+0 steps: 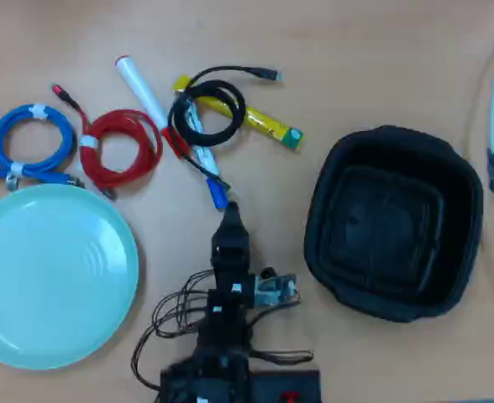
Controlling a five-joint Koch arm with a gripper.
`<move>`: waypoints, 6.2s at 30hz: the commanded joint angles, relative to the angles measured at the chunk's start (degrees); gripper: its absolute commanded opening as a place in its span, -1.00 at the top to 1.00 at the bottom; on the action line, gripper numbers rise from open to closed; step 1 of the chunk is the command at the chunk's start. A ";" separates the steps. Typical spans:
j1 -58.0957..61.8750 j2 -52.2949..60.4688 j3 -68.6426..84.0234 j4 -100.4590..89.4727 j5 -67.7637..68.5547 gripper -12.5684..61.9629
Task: Put a black charging cable in a black bowl and put a red charging cable in a green bowl
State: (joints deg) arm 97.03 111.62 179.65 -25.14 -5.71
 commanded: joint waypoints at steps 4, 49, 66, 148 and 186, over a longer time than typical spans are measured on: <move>-25.40 -21.01 -84.20 103.97 24.35 -0.79; -24.17 -55.37 -136.85 105.73 50.36 -0.79; -25.05 -59.50 -137.37 103.89 49.83 -0.68; 39.81 -1.67 -130.25 110.21 36.12 0.83; 43.33 -8.09 -82.97 68.20 40.78 -0.31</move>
State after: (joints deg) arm 140.62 103.45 99.58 47.81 34.72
